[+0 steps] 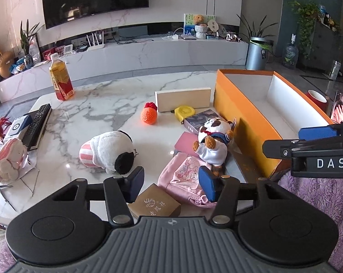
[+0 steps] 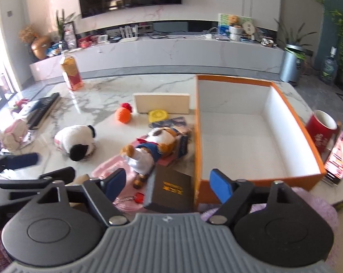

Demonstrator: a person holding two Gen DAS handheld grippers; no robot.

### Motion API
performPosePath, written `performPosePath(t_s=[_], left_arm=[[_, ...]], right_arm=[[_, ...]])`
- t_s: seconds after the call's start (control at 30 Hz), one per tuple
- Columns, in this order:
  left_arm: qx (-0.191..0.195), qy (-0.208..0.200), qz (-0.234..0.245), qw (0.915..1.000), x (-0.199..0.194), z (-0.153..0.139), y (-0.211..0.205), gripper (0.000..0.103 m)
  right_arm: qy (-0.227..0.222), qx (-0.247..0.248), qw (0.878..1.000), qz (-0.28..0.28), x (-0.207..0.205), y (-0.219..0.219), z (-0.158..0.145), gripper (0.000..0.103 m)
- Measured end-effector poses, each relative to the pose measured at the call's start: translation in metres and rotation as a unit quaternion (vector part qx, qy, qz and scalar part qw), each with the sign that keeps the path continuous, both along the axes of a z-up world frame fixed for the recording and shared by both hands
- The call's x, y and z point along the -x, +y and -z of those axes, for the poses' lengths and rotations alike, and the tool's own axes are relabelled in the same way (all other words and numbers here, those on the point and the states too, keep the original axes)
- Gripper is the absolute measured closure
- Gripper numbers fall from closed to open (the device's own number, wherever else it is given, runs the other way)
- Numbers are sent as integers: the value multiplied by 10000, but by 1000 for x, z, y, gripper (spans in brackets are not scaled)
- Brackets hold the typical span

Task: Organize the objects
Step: 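Move both grippers toward the plush toys beside the orange box, then grasp the white plush toy with the left gripper while the right grasps the plush dog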

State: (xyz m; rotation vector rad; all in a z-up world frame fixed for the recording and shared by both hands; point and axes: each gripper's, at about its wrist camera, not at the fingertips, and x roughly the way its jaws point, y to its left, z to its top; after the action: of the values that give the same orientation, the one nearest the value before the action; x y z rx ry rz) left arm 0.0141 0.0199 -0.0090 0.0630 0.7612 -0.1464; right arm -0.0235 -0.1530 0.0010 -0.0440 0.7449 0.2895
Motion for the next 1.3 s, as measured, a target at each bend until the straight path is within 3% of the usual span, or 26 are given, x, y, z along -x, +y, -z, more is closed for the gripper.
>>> performPosePath(t_s=[0.17,0.3,0.43,0.63,0.77,0.87,0.93,1.07,1.17,1.3], left_arm=[[484,307,70,9983,-20,12,15,49],[504,510,-9,9974,-38,19,24,53],[545,652,-342,9958,-59,25,38,53],[473,816,-995,9906,-93,35,64,33],[16,809,-831,9933,-111,41,66,24],[-545,768,-169,9954,-115,44,58,18],[-965,758,282,9920,-116,47,55,16],[-1823,805,1079,9740,-117,56,52,15],[-2450,865,1707,9505,-116,65,49,14],[-3244,810,2399,9114,-113,76,44,11]], right_arm=[[186,-57,9988,-452,-19,17,5,47],[373,-13,9971,-669,-38,31,14,57],[533,37,9965,-640,-61,43,23,58],[792,187,9957,-433,-99,60,39,44],[938,315,9947,-286,-115,68,50,37],[981,483,9935,-314,-122,75,57,36],[1030,557,9926,-320,-125,77,62,36],[996,736,9917,-336,-127,84,68,31],[988,842,9909,-360,-127,88,70,29],[1050,852,9900,-391,-125,90,67,30]])
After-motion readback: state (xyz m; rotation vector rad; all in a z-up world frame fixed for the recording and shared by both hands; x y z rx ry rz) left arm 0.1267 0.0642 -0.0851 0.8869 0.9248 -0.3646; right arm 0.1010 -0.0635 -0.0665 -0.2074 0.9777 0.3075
